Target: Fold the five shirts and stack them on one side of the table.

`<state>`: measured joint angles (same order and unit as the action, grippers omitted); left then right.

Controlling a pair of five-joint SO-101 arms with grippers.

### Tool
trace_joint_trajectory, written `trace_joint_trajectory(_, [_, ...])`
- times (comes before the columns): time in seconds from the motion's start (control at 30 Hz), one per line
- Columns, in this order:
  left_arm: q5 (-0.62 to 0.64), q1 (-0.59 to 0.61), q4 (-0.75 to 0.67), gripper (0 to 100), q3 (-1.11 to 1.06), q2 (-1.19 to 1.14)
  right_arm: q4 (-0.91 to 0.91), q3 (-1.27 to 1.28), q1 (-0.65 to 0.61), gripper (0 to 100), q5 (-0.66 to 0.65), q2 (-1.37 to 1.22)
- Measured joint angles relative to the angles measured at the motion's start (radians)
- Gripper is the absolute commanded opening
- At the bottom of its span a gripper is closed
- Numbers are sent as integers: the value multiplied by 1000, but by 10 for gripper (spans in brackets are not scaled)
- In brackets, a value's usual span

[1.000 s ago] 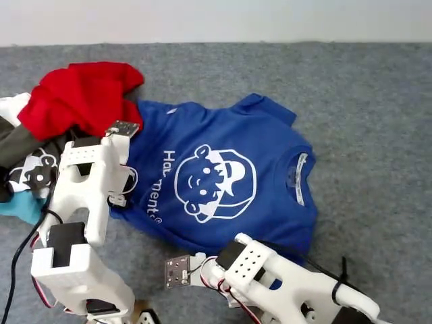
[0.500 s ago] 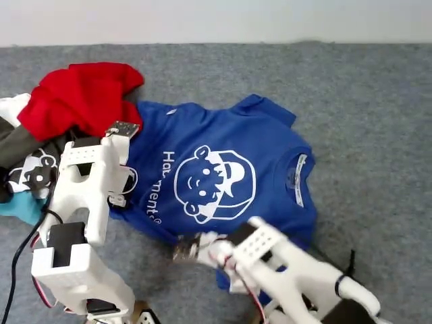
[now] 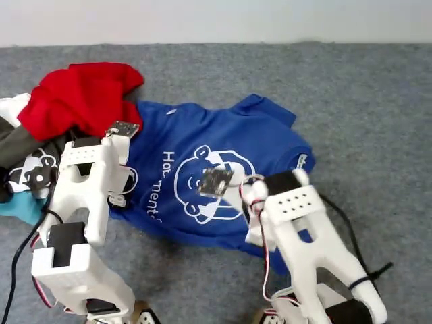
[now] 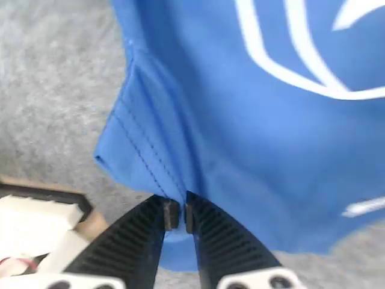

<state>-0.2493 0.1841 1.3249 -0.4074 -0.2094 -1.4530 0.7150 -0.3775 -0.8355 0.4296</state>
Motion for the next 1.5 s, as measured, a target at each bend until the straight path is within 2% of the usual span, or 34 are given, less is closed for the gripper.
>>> trace_joint_trajectory(0.13, [0,0,0,14,0,0,17,-66,31,9,-2,0])
trace_joint_trajectory(0.4, [0,0,0,14,0,0,195,-69,32,9,-2,0])
trace_joint_trajectory(0.53, [-2,0,17,14,3,0,203,-74,32,9,14,0])
trace_joint_trajectory(0.6, [-11,0,71,14,6,0,137,-107,32,9,17,-2])
trace_joint_trajectory(0.83, [-169,-5,336,14,3,29,-242,-272,32,9,21,-2])
trace_joint_trajectory(0.93, [-183,-3,362,14,3,69,-288,-311,57,9,20,-2])
trace_joint_trajectory(1.2, [-146,-3,247,14,107,86,-117,-318,147,9,25,-12])
trace_joint_trajectory(1.5, [3,-44,-110,14,170,72,249,-370,155,9,44,-232])
